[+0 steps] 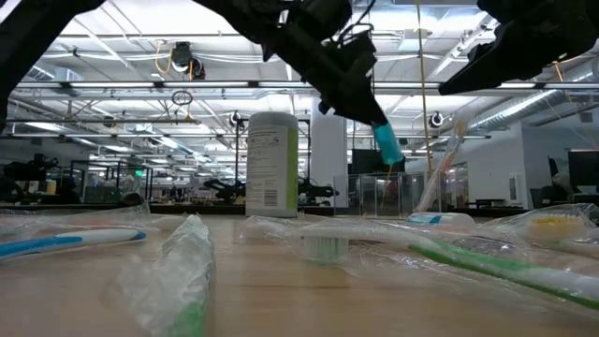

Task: Pick & Place toothbrushing station
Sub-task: Put the blue mouthwash into the transparent organizer

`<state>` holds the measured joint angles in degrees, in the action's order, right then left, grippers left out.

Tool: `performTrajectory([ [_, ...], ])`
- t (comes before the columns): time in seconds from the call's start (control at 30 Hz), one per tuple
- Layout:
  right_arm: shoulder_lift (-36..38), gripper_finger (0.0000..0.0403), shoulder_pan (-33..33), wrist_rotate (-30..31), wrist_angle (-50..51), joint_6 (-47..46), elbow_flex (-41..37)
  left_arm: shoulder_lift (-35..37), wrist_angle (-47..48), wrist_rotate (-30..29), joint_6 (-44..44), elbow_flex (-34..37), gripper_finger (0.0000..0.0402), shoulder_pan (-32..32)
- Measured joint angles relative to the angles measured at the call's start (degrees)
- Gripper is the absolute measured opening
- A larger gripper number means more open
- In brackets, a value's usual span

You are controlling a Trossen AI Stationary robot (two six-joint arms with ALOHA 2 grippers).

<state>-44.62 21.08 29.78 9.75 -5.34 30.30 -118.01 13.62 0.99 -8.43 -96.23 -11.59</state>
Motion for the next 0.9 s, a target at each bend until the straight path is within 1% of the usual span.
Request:
performTrajectory([
  [0.27, -0.1, 0.0176, 0.0, 0.0, 0.0, -0.4, 0.0, -3.6, -5.1, -2.4, -0.7, -0.2, 0.0106, -0.9],
  [0.47, -0.1, 0.0174, 0.0, 0.0, 0.0, -1.5, 0.0, -3.0, -6.6, -2.7, -0.6, 0.2, 0.0106, -0.9],
  [0.53, -0.1, 0.0173, 0.0, 0.0, -0.6, -1.5, -0.3, -2.3, -9.6, -3.0, -0.7, 0.2, 0.0106, -0.8],
  [0.63, -0.1, 0.0172, 0.0, 0.0, -1.8, -1.5, -1.4, -1.9, -13.2, -4.9, -0.4, 0.0, 0.0106, -1.4],
  [0.73, -0.1, 0.0171, 0.0, 0.0, -1.8, -1.5, -2.2, -2.7, -12.8, -5.4, 1.6, 0.0, 0.0106, -2.6],
  [0.83, -0.1, 0.0171, 0.0, 0.0, -1.7, -1.5, -2.6, -2.9, -10.5, -2.8, 3.0, 0.0, 0.0106, -3.9],
  [0.9, -0.1, 0.0171, 0.0, 0.0, -1.8, -1.5, -2.6, -3.5, -10.2, -2.2, 3.0, 0.0, 0.0106, -4.2],
])
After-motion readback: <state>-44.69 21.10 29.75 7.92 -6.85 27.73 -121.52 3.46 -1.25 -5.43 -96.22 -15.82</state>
